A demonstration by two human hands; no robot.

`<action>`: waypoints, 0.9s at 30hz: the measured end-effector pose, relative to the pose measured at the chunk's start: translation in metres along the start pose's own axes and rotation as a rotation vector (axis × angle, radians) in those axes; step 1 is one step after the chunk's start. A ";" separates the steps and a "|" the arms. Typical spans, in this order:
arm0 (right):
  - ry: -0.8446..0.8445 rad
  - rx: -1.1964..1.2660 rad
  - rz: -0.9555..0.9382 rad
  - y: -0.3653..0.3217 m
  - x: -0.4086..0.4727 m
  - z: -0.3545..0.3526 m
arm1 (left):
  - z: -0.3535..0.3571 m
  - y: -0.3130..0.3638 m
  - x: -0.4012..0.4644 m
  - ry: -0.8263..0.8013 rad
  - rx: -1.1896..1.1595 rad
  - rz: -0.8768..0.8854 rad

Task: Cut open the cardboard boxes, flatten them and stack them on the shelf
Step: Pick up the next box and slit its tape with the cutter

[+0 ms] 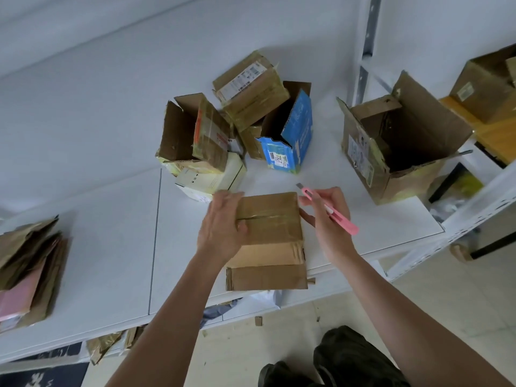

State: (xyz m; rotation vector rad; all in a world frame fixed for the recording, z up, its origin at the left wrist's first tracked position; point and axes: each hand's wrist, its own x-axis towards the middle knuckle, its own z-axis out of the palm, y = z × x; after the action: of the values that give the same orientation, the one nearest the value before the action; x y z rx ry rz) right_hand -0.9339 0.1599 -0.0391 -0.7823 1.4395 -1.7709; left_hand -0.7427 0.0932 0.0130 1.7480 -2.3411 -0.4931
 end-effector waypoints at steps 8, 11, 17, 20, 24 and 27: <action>-0.061 0.178 0.080 0.007 -0.014 -0.019 | 0.022 -0.012 -0.001 -0.254 -0.084 0.030; -0.060 0.158 0.085 0.008 -0.016 -0.017 | 0.021 -0.010 -0.001 -0.277 -0.083 0.025; -0.098 0.071 0.078 0.011 -0.013 -0.014 | 0.018 -0.010 -0.001 -0.304 -0.128 0.018; -0.111 0.032 0.078 0.013 -0.010 -0.016 | 0.020 -0.011 0.000 -0.299 -0.107 0.023; -0.148 -0.079 0.014 0.017 -0.013 -0.025 | 0.024 -0.015 0.001 -0.287 -0.083 0.032; -0.197 -0.091 -0.024 0.022 -0.023 -0.033 | 0.026 -0.016 0.002 -0.282 -0.067 0.042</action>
State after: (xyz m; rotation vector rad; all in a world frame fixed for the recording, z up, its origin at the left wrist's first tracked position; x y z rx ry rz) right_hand -0.9445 0.1944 -0.0675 -0.9961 1.3910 -1.6062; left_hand -0.7376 0.0909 -0.0172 1.6915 -2.5054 -0.8507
